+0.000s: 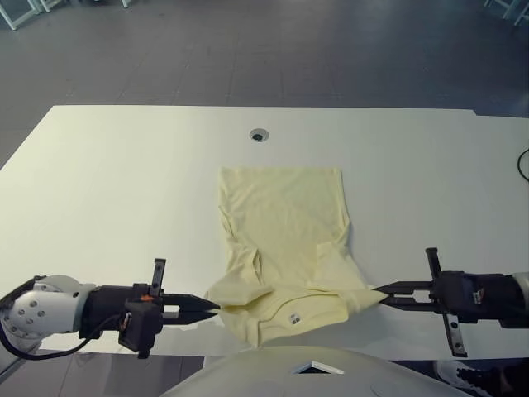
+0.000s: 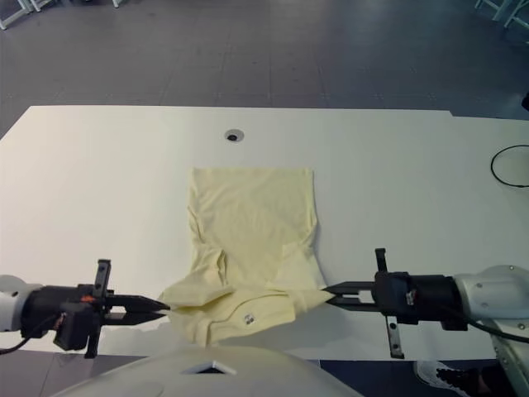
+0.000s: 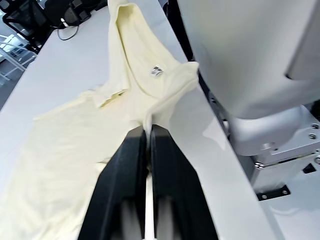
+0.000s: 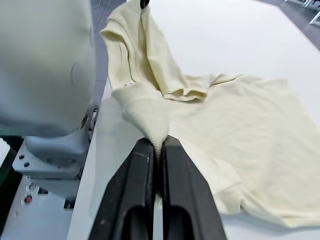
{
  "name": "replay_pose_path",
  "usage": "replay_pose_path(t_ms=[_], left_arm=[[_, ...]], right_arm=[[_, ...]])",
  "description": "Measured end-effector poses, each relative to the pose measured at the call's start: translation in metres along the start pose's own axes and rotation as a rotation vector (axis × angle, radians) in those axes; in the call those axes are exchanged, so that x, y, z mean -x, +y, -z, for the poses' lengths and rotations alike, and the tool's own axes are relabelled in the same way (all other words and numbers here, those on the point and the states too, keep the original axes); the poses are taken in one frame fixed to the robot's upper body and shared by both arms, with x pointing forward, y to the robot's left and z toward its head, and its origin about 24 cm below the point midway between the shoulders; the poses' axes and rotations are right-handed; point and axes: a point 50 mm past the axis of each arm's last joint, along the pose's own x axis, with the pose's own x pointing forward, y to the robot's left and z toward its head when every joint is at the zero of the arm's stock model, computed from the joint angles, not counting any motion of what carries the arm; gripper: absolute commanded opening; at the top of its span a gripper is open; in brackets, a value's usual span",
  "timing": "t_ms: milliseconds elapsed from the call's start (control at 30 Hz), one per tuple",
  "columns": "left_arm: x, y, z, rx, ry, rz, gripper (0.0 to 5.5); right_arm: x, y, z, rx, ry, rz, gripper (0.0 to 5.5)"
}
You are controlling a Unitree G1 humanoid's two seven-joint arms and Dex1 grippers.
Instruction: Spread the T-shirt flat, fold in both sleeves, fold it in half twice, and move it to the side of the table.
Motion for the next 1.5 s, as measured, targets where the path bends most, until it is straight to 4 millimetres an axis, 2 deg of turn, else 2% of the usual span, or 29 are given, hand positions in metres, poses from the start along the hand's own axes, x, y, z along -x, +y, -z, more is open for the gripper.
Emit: replay_pose_path(t_ms=[133,367,633,833,1133,1267,1500], left_arm=[[0.005,0.009,-0.006,0.005,-0.009,-0.022,0.01],[0.01,0.004,-0.02,0.095,-0.078,-0.002,0.01],[0.02,0.011,-0.051,0.103,-0.186,-0.031,0.01],[0.029,0.013,-0.063,0.087,-0.184,-0.052,0.01],[0.022,0.014,-0.054,0.129,-0.19,0.0,0.01],[0.017,0.027,-0.044,0.146,-0.198,0.023,0.01],[0.01,0.066,-0.023,0.143,-0.193,0.01,0.01]], right_arm=[[0.002,-0.002,-0.011,-0.031,-0.074,-0.008,0.0],[0.003,0.007,-0.027,-0.053,-0.142,-0.103,0.0],[0.005,0.009,-0.034,-0.072,-0.169,-0.129,0.0],[0.01,0.002,-0.038,-0.077,-0.197,-0.11,0.0],[0.021,-0.018,-0.039,-0.061,-0.204,-0.057,0.0],[0.021,-0.03,-0.034,-0.078,-0.184,-0.066,0.0],[0.017,-0.06,-0.02,-0.089,-0.13,-0.087,0.0]])
